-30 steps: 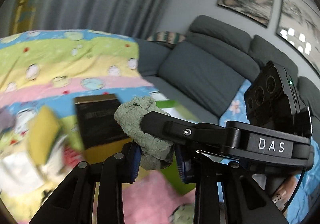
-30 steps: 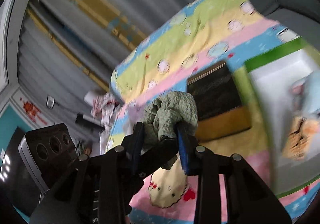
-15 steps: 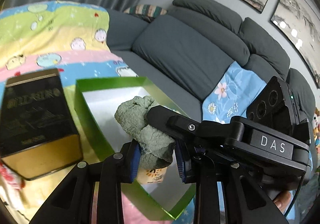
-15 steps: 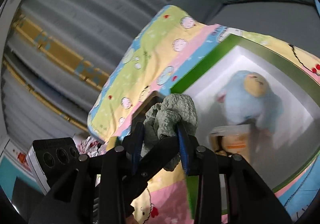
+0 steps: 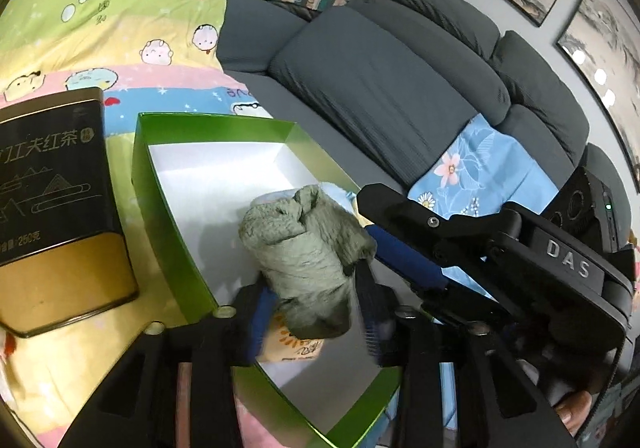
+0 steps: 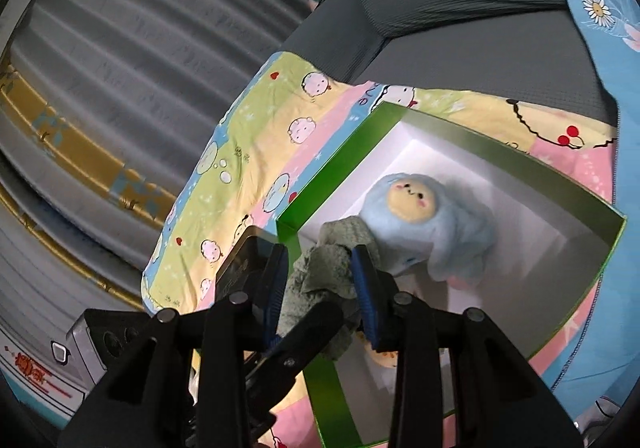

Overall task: Organize soft objects
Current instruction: 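Carry the green cloth into the white box and open the right gripper, then withdraw the right tool from the box toward the bed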

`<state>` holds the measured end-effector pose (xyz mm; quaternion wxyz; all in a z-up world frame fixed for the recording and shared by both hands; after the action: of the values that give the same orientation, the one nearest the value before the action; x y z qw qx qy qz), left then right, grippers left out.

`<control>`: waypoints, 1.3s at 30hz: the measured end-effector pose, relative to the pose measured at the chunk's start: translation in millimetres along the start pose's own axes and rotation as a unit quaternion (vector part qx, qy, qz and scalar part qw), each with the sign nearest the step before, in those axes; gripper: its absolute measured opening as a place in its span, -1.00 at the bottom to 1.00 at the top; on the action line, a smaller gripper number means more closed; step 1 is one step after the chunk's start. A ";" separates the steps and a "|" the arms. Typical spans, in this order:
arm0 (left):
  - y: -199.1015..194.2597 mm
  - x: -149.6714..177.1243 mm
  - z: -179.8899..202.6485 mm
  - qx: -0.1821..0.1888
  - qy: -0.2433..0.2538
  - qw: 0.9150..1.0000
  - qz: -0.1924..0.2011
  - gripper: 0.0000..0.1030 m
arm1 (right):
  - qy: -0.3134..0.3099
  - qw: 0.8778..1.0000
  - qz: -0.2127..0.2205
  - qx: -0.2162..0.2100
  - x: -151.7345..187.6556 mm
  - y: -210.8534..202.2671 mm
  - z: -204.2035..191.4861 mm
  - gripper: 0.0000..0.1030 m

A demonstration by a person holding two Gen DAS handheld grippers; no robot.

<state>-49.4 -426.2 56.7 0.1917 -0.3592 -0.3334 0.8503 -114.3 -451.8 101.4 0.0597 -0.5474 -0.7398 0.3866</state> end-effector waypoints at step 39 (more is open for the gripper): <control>-248.1 140.1 -184.0 -0.182 -0.197 0.951 0.152 0.82 | -0.160 0.976 0.064 0.133 36.1 -6.2 -45.9 0.98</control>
<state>14.3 -93.3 68.1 -0.0784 -0.2594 -0.4547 0.8484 -109.7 -398.2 125.1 -0.0120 -0.5120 -0.6448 0.5674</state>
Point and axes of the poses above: each gripper's, at about its wrist camera, not at the fingertips, and y roughly the way its jaws point, z to its right, x to its underside, the point moved 10 cm from there along y, roughly the way its jaws point, and after that the axes turned 14 degrees about -z, right-handed, at the moved point
